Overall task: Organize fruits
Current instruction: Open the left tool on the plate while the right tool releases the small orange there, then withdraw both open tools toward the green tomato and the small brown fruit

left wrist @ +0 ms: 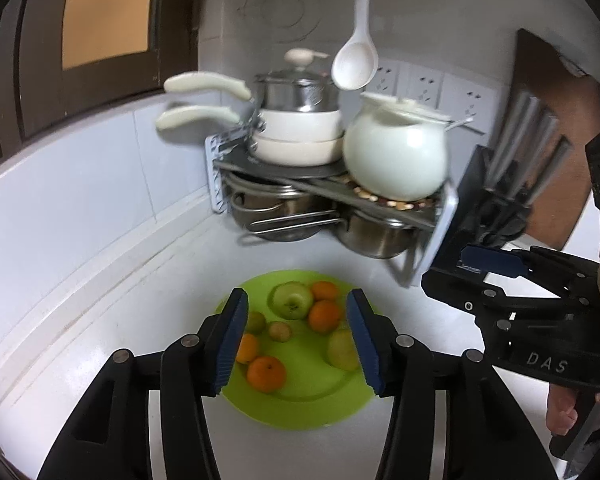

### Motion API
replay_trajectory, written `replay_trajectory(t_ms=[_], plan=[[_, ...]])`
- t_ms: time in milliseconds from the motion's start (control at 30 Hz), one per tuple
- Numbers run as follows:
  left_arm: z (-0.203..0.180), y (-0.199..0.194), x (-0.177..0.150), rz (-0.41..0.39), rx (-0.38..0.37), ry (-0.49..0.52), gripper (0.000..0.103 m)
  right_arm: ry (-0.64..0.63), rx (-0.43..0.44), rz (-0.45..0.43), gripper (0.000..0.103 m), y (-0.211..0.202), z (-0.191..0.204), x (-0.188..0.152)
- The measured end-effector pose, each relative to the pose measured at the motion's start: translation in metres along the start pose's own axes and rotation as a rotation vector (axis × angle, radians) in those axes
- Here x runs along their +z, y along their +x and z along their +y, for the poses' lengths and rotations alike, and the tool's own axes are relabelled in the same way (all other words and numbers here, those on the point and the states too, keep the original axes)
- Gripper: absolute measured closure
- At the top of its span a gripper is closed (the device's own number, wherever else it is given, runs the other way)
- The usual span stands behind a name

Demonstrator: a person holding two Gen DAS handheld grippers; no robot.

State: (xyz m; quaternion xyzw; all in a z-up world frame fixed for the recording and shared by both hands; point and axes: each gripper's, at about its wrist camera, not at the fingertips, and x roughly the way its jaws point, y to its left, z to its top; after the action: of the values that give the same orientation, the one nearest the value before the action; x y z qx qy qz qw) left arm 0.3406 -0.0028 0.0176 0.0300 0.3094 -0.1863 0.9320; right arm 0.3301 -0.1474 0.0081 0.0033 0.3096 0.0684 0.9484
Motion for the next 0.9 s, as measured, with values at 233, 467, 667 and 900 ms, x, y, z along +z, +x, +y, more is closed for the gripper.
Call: replay_trajectory(t_ms=[233,467,667,900], plan=[[-0.023,-0.032,-0.005,-0.054,-0.01,0.045,0.044,0.022,-0.054,-0.056,0.037,-0.039,-0.007,-0.016],[-0.042,-0.054,-0.015,-0.097,-0.008,0.081,0.036,0.051,-0.116,-0.096,0.032,-0.072,-0.017,-0.038],[-0.053,-0.059,-0.028,-0.1,-0.018,0.114,0.032,0.079,-0.15,-0.115,0.031,-0.089,-0.024,-0.059],[-0.063,-0.056,-0.048,-0.086,-0.04,0.139,0.032,0.102,-0.181,-0.088,0.029,-0.093,-0.029,-0.086]])
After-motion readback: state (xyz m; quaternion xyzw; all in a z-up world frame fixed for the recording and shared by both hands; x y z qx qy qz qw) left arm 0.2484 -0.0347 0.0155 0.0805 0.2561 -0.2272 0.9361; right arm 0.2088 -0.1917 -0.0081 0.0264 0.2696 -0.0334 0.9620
